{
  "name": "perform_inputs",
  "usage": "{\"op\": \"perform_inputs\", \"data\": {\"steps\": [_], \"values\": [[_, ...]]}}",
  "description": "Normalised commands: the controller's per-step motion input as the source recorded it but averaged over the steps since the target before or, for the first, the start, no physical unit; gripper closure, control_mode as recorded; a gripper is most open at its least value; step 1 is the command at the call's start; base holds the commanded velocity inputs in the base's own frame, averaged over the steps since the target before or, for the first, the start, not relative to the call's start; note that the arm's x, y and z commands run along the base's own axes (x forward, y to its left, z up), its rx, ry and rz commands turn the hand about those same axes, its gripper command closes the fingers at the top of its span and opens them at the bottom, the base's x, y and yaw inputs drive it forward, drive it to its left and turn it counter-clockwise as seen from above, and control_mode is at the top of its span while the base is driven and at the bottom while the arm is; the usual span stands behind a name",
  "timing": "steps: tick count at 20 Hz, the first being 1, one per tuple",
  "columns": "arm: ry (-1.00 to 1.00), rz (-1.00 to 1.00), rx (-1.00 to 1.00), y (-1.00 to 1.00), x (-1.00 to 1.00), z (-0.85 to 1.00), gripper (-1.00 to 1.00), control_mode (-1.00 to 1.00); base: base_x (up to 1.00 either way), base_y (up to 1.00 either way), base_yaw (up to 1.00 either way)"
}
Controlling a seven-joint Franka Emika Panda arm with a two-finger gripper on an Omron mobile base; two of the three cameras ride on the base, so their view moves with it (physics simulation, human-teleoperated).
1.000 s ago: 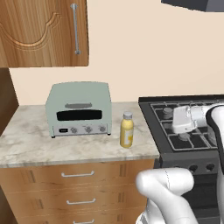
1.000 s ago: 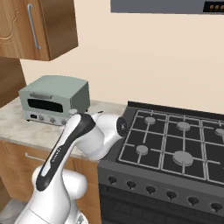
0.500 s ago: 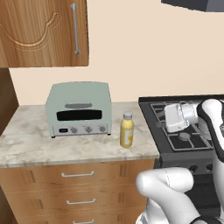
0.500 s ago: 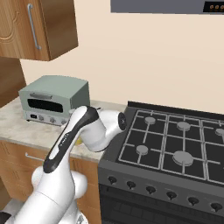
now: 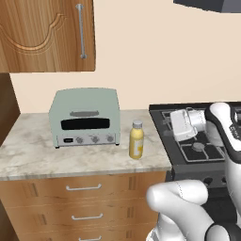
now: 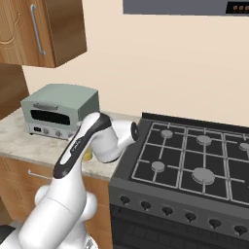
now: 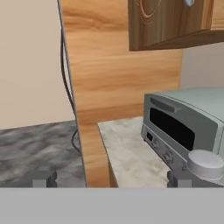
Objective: There is a wine glass and glass cup on the dining counter. Place the wine bottle next to the wine glass and the juice bottle next to the glass cup.
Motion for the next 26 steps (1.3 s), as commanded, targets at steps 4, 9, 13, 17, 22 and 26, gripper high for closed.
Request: {"op": "perform_inputs", "data": {"steps": [4,9,13,17,22,26], "values": [[-0.02,0.07,0.05,0.19,0.00,-0.09,-1.00,-1.00,0.00,0.00,0.00],[-0.01,0.05,0.04,0.13,0.16,-0.16,-1.00,-1.00,0.00,0.00,0.00],[0.00,0.02,0.05,0.00,0.41,-0.19,-1.00,-1.00,0.00,0.00,0.00],[0.00,0.01,0.04,-0.08,0.49,-0.23,-1.00,-1.00,0.00,0.00,0.00],[0.00,0.01,0.02,-0.02,0.34,-0.18,-1.00,-1.00,0.00,0.00,0.00],[0.00,0.00,0.00,0.00,0.39,-0.07,-1.00,-1.00,0.00,0.00,0.00]]}}
